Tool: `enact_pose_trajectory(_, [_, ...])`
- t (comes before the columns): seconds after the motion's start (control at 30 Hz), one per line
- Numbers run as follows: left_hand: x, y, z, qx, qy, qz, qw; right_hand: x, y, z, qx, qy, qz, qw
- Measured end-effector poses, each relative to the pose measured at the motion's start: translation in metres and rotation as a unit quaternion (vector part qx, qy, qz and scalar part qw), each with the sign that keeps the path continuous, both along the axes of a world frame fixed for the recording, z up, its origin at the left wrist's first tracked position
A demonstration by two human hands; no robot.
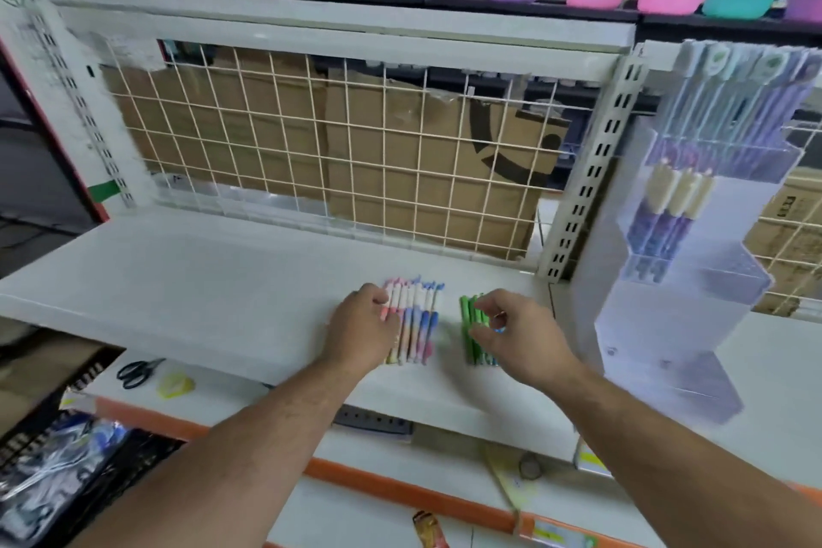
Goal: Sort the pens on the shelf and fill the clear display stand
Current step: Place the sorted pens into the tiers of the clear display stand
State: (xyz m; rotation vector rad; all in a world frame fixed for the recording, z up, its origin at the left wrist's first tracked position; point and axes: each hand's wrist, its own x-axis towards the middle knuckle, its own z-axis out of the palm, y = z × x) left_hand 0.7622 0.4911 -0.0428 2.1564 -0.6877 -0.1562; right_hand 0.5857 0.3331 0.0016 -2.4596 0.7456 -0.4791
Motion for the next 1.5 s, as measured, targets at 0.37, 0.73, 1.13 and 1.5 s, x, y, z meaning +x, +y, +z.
enact_pose_trajectory(0.37, [0.027, 0.002, -0.006, 0.117, 0.059, 0.005, 0.991, 0.029, 0.024, -0.003, 0.042, -0.006, -0.015, 0.999])
enact_pose_trajectory(0.73, [0.036, -0.004, -0.003, 0.171, 0.045, 0.029, 0.984, 0.032, 0.025, -0.005, 0.037, 0.009, -0.012, 0.999])
enact_pose_trajectory(1.13, [0.040, -0.004, 0.001, 0.216, 0.038, 0.015, 0.976, 0.027, 0.020, -0.004, 0.058, 0.002, -0.026, 0.998])
enact_pose_trajectory(1.5, [0.038, -0.004, 0.006, 0.229, 0.044, 0.013, 0.972, 0.023, 0.024, 0.000, 0.068, 0.006, -0.024, 0.997])
